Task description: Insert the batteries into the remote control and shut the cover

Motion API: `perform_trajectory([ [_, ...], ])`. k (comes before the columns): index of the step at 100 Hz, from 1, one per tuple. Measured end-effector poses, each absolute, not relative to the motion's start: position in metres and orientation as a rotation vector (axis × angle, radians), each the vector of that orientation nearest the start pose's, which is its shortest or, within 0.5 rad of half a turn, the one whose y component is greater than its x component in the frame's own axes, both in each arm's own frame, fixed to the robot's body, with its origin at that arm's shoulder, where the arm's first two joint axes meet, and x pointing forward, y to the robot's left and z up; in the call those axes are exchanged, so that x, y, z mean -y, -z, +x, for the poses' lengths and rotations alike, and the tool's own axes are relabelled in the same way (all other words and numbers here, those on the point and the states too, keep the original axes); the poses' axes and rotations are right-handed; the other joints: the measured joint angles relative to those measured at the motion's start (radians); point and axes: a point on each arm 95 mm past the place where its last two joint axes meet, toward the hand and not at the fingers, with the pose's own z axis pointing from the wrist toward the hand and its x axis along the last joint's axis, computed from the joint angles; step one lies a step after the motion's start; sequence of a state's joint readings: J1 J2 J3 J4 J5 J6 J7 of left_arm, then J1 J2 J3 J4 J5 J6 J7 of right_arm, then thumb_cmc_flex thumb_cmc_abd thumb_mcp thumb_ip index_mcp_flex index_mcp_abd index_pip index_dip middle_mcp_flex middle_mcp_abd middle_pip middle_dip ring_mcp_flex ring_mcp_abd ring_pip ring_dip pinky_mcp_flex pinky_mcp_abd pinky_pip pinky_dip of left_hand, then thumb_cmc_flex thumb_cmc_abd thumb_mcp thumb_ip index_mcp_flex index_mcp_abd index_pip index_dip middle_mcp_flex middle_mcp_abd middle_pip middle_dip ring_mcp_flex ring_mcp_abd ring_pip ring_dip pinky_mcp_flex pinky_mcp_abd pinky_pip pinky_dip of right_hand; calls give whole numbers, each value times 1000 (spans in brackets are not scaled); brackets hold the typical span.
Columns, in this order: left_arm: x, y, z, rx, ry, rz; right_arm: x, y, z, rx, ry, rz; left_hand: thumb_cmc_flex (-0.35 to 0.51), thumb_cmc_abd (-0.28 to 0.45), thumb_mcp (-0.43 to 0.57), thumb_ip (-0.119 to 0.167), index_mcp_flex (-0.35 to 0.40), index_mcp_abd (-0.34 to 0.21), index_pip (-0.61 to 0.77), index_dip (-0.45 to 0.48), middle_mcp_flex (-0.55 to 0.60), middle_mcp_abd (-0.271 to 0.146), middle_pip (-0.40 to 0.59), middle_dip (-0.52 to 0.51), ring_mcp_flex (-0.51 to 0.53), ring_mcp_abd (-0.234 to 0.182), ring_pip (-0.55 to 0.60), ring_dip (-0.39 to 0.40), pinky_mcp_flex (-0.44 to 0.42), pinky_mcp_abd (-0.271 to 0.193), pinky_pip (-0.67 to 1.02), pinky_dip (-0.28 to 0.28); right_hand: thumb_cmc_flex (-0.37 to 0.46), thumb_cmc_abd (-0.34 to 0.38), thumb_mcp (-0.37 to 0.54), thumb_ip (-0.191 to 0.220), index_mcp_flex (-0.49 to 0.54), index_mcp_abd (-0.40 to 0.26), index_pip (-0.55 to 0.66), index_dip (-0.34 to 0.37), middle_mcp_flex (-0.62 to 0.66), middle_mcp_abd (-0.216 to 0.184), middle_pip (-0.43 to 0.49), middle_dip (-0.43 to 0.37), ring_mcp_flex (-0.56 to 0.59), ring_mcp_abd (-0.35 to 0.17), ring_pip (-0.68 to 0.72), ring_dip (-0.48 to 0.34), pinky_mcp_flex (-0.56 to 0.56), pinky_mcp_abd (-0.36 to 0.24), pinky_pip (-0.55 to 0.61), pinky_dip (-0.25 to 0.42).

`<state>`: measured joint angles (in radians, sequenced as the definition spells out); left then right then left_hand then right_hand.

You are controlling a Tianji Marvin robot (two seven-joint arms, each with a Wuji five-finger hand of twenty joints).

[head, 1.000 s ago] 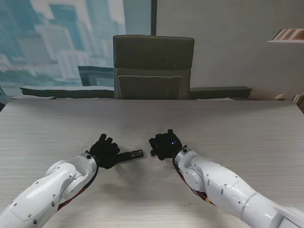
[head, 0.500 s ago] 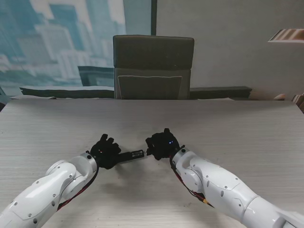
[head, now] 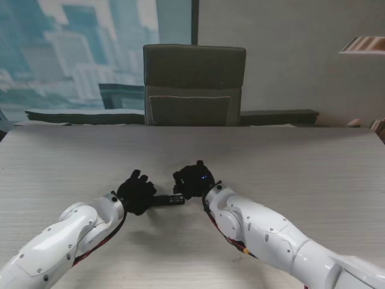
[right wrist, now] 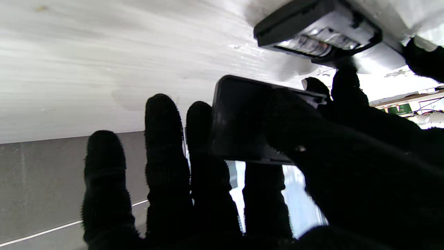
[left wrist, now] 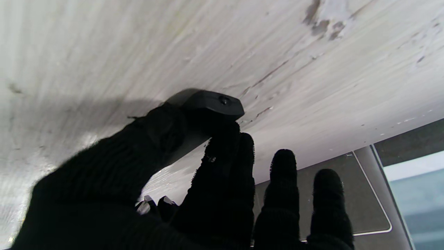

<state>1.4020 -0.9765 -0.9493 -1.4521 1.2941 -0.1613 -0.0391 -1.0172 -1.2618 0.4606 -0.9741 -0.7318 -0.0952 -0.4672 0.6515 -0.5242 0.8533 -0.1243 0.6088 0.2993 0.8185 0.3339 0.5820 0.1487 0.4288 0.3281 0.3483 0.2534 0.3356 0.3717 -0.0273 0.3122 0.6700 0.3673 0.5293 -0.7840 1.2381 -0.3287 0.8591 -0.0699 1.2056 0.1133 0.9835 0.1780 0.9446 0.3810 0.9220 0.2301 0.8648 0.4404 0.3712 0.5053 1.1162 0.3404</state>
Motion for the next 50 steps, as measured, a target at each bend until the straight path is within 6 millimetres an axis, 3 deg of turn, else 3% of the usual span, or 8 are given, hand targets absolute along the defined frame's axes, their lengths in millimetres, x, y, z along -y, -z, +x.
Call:
perform_trajectory([
  [50,17,374,401,-2028,1191,-719,-157,401,459,-1703,-1744,987,0,-2,12,2,-4,0,-6,0,-1,0,0,0,0,0,0,0,0,0,0,-6,0,2,-2,0,0,0,-2,-2,-1,-8,-1,0,0,3,34,5,0,0,0,0],
])
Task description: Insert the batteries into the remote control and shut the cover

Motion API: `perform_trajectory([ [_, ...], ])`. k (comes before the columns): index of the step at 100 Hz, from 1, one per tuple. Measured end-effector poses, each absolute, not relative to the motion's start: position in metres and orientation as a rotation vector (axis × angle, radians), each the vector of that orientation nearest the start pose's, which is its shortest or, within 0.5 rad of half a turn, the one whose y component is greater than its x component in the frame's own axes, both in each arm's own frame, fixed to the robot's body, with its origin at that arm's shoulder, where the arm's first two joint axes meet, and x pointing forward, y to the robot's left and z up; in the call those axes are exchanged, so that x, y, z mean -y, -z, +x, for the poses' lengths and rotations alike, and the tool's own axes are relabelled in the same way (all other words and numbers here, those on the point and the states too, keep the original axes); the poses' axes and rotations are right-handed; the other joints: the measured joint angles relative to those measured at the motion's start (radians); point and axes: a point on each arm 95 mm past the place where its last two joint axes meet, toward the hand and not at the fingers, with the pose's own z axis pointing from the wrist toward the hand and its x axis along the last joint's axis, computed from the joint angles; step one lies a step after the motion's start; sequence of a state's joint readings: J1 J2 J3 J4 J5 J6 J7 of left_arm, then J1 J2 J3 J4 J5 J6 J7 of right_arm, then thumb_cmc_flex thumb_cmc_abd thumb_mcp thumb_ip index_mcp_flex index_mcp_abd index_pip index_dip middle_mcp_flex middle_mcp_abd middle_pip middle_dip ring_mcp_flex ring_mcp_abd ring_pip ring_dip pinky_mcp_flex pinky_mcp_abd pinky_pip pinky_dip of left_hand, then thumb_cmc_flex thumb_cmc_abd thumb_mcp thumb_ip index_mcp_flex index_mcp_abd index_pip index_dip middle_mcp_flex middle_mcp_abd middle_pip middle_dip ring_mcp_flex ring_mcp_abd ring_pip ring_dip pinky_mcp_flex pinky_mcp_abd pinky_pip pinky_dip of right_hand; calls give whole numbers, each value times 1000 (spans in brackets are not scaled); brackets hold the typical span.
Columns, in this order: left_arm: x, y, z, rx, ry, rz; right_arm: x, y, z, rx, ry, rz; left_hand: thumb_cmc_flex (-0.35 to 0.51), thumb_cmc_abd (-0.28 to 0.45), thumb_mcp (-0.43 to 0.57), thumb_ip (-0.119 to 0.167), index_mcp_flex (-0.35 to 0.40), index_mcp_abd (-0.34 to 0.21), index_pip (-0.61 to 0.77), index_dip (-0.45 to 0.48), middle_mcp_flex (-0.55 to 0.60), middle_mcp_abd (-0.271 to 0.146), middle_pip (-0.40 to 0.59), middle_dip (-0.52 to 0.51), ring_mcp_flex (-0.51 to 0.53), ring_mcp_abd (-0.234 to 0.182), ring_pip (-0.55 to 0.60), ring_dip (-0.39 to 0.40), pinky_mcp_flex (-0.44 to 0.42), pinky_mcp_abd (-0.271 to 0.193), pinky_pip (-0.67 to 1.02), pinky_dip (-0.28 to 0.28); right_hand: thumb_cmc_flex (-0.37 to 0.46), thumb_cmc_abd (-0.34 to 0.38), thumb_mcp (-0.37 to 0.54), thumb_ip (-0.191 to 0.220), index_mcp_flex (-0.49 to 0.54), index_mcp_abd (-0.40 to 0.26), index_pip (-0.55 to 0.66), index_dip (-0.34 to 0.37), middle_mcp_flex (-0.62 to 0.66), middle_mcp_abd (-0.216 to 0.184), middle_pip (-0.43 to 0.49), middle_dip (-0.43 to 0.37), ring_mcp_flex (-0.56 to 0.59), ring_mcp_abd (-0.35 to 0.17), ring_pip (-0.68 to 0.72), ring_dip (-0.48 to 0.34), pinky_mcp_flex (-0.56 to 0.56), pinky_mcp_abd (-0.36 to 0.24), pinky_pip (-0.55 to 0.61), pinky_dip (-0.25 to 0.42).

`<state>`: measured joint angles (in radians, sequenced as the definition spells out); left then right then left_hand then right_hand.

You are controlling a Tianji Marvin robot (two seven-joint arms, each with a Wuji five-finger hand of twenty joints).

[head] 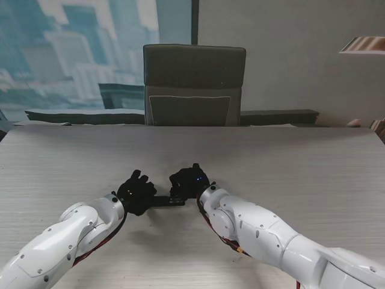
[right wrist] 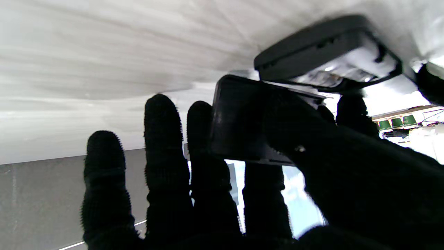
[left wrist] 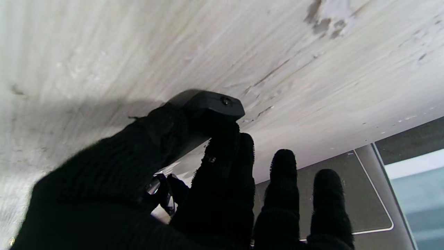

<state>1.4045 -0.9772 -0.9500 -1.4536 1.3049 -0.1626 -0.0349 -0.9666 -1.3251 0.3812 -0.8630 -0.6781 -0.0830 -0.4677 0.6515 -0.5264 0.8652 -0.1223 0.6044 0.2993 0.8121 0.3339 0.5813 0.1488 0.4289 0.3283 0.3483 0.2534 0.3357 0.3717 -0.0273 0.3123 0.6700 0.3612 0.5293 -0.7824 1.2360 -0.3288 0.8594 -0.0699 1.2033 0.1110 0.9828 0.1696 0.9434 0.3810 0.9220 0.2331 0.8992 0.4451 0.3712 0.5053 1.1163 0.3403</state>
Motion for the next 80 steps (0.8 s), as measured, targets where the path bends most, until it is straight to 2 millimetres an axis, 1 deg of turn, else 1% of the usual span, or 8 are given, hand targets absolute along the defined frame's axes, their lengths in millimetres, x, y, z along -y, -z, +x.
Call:
perform_trajectory([
  [22,17,375,400,-2027,1189,-720,-163,401,462,-1729,-1736,958,0,0,0,10,-9,0,-2,0,0,0,0,0,0,0,0,0,0,0,0,-2,0,0,0,0,0,0,0,0,0,0,0,0,5,-1,16,13,0,0,0,0],
  [35,17,375,399,-2026,1189,-721,-164,402,461,-1743,-1732,941,0,0,0,10,-10,0,-3,0,0,0,0,0,0,0,0,0,0,0,0,-2,0,0,0,0,0,0,0,0,0,0,0,0,3,11,24,14,0,0,0,0],
  [47,17,375,399,-2026,1189,-721,-165,402,461,-1752,-1722,921,0,0,0,11,-10,0,-3,0,0,0,0,0,0,0,0,0,0,0,0,-2,0,1,0,0,0,0,0,0,0,0,0,0,0,9,26,14,0,0,0,0],
  [53,17,374,399,-2026,1189,-721,-165,401,460,-1756,-1714,910,0,0,-1,11,-10,0,-3,0,0,0,0,0,0,0,0,0,0,0,0,-2,0,1,-1,0,0,0,0,-1,0,0,0,0,0,-1,19,12,0,0,0,0],
  [80,17,374,398,-2027,1187,-724,-163,401,458,-1753,-1671,893,1,0,-3,11,-11,0,-3,0,0,0,0,0,0,0,0,0,0,0,0,-2,10,1,-1,0,0,6,-2,-4,0,0,0,0,0,-1,15,12,0,0,1,0],
])
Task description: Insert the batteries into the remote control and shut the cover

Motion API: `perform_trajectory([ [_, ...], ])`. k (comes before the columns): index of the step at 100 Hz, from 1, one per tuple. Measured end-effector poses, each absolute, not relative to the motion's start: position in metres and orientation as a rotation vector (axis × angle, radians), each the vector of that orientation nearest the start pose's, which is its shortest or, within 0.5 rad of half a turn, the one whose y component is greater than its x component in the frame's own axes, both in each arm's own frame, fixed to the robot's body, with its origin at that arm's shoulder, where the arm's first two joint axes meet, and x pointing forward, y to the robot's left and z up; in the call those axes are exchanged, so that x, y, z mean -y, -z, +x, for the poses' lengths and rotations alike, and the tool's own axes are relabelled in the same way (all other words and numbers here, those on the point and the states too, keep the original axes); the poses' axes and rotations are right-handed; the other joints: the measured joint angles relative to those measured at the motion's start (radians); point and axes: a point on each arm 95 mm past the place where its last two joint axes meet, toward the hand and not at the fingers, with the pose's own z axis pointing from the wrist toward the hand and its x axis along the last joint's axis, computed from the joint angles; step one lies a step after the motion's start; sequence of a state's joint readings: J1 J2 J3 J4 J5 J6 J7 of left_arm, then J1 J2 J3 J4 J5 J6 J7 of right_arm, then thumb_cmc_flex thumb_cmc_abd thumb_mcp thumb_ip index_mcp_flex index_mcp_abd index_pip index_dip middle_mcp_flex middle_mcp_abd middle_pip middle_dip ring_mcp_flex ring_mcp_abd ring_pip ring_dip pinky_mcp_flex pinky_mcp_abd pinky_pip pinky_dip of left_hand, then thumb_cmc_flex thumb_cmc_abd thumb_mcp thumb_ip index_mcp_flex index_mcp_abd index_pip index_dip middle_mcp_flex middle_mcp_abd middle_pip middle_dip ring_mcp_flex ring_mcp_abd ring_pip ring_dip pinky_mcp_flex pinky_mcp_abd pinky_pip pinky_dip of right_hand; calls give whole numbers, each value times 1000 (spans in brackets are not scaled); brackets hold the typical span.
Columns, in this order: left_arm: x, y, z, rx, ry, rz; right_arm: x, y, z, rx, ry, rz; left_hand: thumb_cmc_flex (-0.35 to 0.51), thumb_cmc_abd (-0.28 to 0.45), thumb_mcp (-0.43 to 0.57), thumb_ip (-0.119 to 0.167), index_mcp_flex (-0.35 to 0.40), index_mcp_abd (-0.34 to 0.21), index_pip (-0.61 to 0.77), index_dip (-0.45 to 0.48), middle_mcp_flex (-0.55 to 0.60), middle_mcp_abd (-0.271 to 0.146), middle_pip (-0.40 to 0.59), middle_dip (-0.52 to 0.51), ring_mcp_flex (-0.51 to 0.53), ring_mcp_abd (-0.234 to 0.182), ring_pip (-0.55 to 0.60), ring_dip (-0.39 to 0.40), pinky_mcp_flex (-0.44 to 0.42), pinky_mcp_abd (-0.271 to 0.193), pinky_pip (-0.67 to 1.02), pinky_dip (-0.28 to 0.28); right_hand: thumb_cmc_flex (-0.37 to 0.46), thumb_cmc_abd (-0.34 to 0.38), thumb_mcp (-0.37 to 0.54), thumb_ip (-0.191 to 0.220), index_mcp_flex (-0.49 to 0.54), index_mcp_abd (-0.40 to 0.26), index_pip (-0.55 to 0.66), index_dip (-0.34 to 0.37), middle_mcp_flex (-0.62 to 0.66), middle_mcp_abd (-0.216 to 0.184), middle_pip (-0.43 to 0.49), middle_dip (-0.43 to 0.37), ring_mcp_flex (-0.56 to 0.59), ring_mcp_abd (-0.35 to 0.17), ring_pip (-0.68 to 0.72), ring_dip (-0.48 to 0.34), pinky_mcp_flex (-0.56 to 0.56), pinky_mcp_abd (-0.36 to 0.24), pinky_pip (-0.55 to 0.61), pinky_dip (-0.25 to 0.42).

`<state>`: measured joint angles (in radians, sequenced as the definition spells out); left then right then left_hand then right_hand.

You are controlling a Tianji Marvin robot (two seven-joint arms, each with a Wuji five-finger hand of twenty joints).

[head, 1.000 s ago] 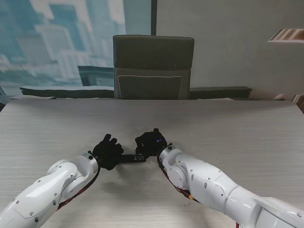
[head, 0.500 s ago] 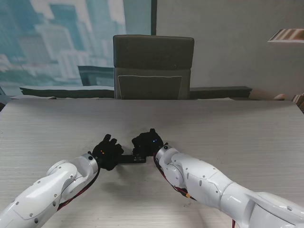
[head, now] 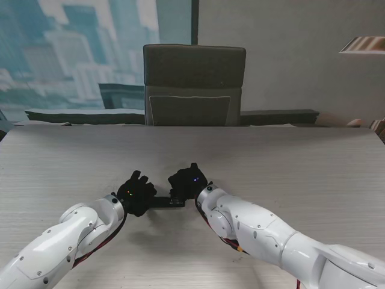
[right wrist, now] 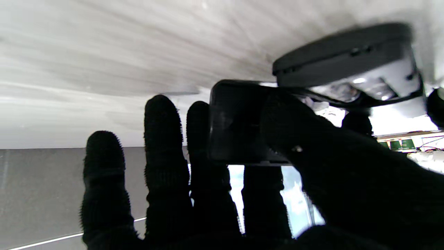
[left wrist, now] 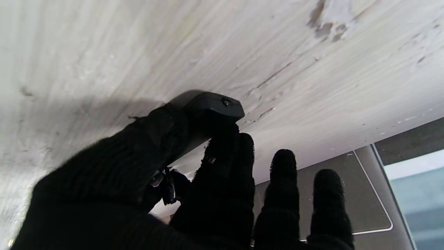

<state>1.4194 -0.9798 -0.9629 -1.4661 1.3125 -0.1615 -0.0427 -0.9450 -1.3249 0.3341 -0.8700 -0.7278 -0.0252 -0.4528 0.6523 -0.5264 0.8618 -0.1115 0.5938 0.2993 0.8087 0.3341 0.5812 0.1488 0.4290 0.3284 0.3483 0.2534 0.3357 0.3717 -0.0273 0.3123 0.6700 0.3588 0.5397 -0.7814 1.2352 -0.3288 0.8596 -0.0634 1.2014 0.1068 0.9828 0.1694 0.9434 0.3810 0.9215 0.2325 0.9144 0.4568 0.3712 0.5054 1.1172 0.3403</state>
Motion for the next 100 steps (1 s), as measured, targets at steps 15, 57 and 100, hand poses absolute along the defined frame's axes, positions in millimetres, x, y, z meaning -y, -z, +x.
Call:
perform_trajectory([
  [15,17,374,398,-2028,1186,-724,-162,401,457,-1756,-1670,898,0,0,0,0,0,0,0,0,0,0,0,0,0,0,0,0,0,0,0,0,0,0,0,0,0,8,0,0,0,0,0,0,-1,10,-2,-1,-1,0,0,0],
  [57,18,374,398,-2029,1183,-728,-163,399,453,-1791,-1682,903,0,0,-2,0,-3,0,0,1,0,0,0,0,0,0,0,0,0,0,0,-5,-1,-9,3,11,-1,30,-3,0,-3,8,0,1,-26,43,-6,-1,-20,1,0,0],
  [100,18,374,398,-2032,1182,-731,-155,399,448,-1788,-1685,895,4,-2,-2,1,-9,0,0,16,-7,0,0,0,0,0,0,0,0,0,0,-5,-86,-7,15,57,-46,53,-73,20,-57,22,0,25,-50,24,-27,-1,-35,1,0,0],
])
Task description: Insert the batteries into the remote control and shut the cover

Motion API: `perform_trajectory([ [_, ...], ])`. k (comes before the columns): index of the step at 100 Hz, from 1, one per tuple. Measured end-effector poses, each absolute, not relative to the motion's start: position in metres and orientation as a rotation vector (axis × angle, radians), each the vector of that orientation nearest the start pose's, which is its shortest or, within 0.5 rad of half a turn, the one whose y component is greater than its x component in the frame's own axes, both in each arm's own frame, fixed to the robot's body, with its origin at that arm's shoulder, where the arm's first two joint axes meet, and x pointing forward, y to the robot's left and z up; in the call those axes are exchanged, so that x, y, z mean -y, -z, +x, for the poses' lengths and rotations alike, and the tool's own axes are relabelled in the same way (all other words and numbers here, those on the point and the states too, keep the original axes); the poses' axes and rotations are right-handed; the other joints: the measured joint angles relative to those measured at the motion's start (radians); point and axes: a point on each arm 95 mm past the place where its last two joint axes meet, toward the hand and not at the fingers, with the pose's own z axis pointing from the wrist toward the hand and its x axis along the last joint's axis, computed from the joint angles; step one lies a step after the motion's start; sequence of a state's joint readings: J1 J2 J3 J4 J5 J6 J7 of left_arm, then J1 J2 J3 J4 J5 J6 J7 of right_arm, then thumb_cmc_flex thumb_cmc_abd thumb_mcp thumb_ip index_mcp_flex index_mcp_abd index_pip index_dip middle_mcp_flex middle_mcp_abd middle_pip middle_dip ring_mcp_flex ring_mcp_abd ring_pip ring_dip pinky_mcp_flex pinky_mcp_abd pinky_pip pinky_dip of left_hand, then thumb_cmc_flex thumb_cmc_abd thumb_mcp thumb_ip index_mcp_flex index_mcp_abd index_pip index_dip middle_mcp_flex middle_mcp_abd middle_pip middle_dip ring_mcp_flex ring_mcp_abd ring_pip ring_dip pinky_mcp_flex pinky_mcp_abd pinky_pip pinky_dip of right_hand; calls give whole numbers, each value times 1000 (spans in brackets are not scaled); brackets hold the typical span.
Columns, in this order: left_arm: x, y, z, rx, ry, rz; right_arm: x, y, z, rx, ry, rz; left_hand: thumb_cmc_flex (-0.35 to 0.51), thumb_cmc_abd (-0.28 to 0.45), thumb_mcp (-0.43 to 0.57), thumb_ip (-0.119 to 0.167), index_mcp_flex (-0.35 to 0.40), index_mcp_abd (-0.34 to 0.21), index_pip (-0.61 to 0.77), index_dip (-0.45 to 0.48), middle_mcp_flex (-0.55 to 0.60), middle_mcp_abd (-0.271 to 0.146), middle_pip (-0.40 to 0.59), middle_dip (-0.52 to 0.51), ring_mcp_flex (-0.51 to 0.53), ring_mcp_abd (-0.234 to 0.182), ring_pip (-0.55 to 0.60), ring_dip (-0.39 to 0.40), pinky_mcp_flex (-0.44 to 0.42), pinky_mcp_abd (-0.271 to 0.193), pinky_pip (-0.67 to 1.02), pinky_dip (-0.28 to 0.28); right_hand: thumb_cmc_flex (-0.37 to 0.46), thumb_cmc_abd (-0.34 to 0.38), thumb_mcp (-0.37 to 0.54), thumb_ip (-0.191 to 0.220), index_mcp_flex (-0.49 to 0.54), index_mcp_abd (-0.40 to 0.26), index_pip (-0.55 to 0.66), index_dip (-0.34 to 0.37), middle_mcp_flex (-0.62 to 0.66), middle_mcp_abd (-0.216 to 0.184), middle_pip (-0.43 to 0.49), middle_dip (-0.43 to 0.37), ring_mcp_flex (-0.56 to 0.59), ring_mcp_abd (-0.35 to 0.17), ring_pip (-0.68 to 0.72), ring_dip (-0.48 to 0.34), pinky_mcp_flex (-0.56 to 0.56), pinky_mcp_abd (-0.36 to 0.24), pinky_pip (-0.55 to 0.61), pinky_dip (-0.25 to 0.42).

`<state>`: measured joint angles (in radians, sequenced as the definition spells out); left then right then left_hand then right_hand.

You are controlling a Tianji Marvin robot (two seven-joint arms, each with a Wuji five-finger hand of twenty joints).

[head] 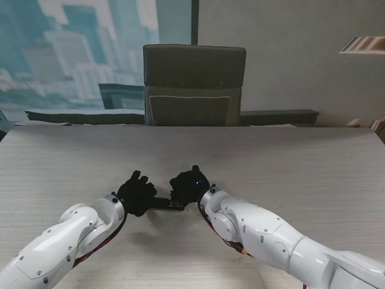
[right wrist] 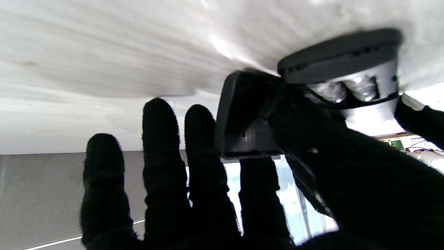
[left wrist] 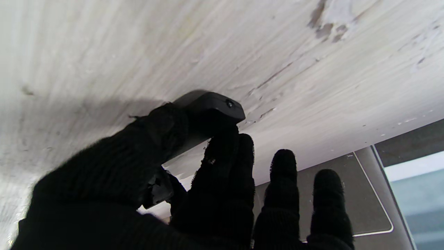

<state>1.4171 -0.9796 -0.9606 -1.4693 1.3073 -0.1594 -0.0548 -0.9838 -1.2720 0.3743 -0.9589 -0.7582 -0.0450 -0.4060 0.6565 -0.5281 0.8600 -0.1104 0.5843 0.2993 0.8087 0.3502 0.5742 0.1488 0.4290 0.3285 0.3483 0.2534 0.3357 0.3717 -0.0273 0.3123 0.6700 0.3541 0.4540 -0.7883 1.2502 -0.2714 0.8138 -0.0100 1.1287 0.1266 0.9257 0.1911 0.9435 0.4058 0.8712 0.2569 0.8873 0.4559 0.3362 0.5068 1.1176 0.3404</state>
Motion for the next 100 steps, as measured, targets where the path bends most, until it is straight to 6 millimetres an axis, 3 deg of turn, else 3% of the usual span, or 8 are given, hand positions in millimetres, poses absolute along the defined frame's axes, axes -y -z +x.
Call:
perform_trajectory([
  [19,18,374,398,-2033,1182,-731,-152,398,446,-1787,-1693,892,3,-2,0,0,-1,0,0,0,-1,0,0,0,0,0,0,0,0,0,0,0,-58,24,-22,12,0,7,-24,25,-3,7,-6,1,-4,0,-27,-10,-5,0,0,0],
  [70,18,374,398,-2032,1181,-732,-148,397,438,-1768,-1723,881,3,-2,0,0,-2,0,0,0,-2,0,0,0,0,0,0,0,0,0,0,0,-117,38,-67,31,0,11,-61,72,-2,8,-7,11,-12,0,-27,-11,-11,0,0,0],
  [100,18,374,398,-2032,1177,-734,-145,396,430,-1751,-1748,877,3,0,0,0,-7,0,0,8,-5,0,0,0,0,0,0,0,0,0,0,0,-133,49,-76,71,1,11,-85,113,-23,9,-8,11,-19,0,-27,-11,-13,0,0,0],
])
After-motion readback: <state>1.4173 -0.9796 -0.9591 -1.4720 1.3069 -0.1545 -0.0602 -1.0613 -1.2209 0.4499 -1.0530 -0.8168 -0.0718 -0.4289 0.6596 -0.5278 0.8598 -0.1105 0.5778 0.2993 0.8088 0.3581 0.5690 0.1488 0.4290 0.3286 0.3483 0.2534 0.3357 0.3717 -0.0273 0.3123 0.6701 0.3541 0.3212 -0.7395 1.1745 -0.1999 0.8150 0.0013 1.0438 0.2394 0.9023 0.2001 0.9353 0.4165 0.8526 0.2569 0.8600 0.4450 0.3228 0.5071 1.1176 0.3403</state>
